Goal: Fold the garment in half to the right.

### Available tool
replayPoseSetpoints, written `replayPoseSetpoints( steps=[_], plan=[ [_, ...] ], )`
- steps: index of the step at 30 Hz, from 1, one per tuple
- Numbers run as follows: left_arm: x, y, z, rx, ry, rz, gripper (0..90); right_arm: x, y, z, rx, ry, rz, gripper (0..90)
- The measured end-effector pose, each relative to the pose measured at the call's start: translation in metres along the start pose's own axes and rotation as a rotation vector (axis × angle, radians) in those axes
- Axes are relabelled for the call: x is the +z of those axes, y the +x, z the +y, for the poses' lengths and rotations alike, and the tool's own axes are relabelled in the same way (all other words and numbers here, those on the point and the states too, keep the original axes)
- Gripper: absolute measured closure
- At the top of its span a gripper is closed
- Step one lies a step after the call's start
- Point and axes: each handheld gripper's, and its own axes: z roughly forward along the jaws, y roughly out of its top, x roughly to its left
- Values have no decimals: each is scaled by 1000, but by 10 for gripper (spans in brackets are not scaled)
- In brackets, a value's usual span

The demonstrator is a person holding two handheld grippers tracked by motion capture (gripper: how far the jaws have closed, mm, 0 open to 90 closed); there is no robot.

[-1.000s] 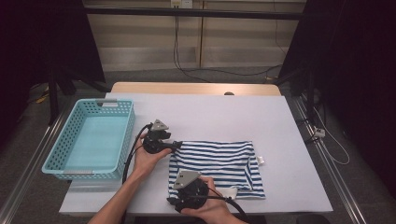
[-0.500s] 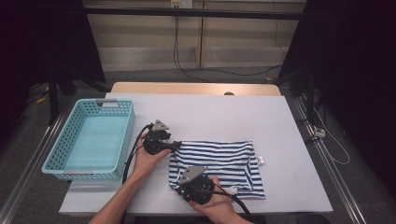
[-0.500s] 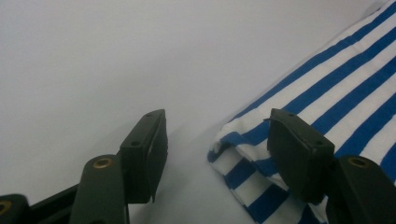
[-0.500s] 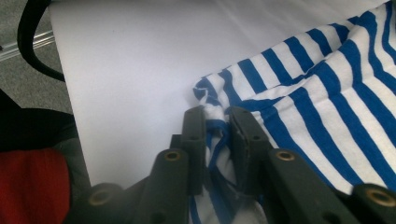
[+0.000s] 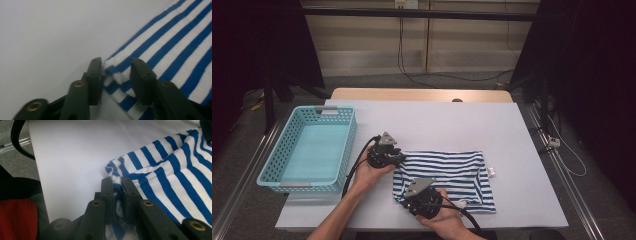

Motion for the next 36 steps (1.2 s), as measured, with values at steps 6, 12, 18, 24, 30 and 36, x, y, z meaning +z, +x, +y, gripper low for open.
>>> replayPoseSetpoints(
  steps=[6,12,18,24,30,36],
  plan=[
    [-1,3,0,-46,0,-18,718,-1,-1,0,6,3,8,825],
    [-2,3,-1,-108,-9,-36,847,-5,-5,0,32,-27,39,829],
    [-14,10,0,-150,-81,-53,849,-16,-9,2,51,-69,58,830],
    [-23,11,5,-160,-117,-56,850,-24,-14,4,61,-116,78,830],
    [-28,12,9,-186,-149,-60,850,-29,-16,5,61,-149,94,831],
    [-32,15,12,-203,-174,-58,851,-30,-18,8,79,-178,102,832]
  ],
)
